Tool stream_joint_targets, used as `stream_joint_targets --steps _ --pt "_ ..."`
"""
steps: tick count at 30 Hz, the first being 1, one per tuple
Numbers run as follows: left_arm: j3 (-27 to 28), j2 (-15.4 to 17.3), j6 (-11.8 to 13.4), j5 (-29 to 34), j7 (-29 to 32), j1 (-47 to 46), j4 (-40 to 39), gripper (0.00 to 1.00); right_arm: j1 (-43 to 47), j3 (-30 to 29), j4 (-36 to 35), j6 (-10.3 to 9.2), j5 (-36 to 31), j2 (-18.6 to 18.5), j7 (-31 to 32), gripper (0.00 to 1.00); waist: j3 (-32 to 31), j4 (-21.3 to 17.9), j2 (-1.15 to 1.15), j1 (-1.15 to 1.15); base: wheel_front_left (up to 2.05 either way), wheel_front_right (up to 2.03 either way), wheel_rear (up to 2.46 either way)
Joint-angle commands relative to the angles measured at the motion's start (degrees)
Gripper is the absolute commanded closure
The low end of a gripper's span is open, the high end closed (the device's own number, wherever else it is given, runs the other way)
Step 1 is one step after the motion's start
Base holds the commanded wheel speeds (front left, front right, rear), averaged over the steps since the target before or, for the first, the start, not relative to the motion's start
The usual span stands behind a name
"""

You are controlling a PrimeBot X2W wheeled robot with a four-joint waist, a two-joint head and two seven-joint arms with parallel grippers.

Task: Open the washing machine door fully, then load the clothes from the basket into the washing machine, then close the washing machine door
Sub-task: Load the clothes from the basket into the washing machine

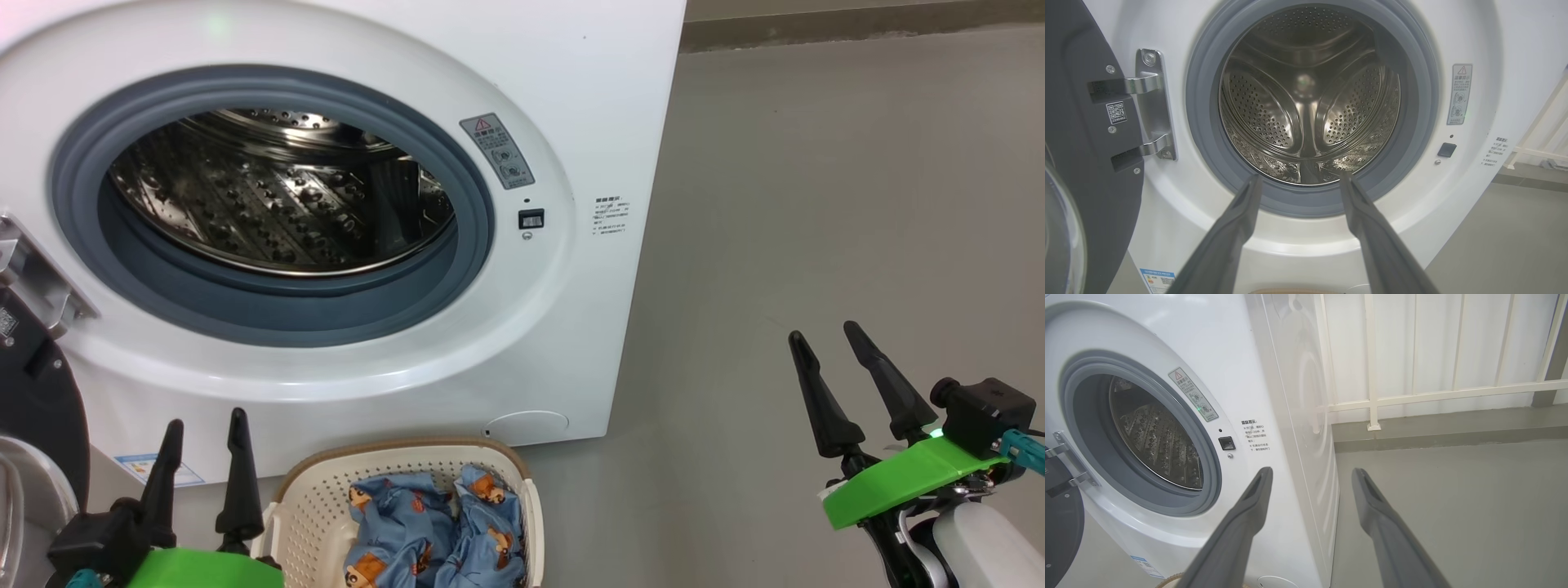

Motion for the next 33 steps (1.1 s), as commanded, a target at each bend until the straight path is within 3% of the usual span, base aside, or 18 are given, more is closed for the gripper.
stream_joint_targets --steps 1,33 --pt "2.04 0.96 -0.27 0.25 -0.77 -2.65 -0.8 0.0 -0.72 0.96 -1.38 0.26 -0.38 -1.12 -0.52 0.0 0.02 -0.07 0.0 0.0 0.0 0.0 0.0" --pt "1.97 0.16 -1.99 0.17 0.0 -4.0 1.54 0.0 -1.74 1.12 -1.8 0.26 -0.34 -1.16 -0.52 0.0 3.16 -2.41 0.0 0.0 0.0 0.0 0.0"
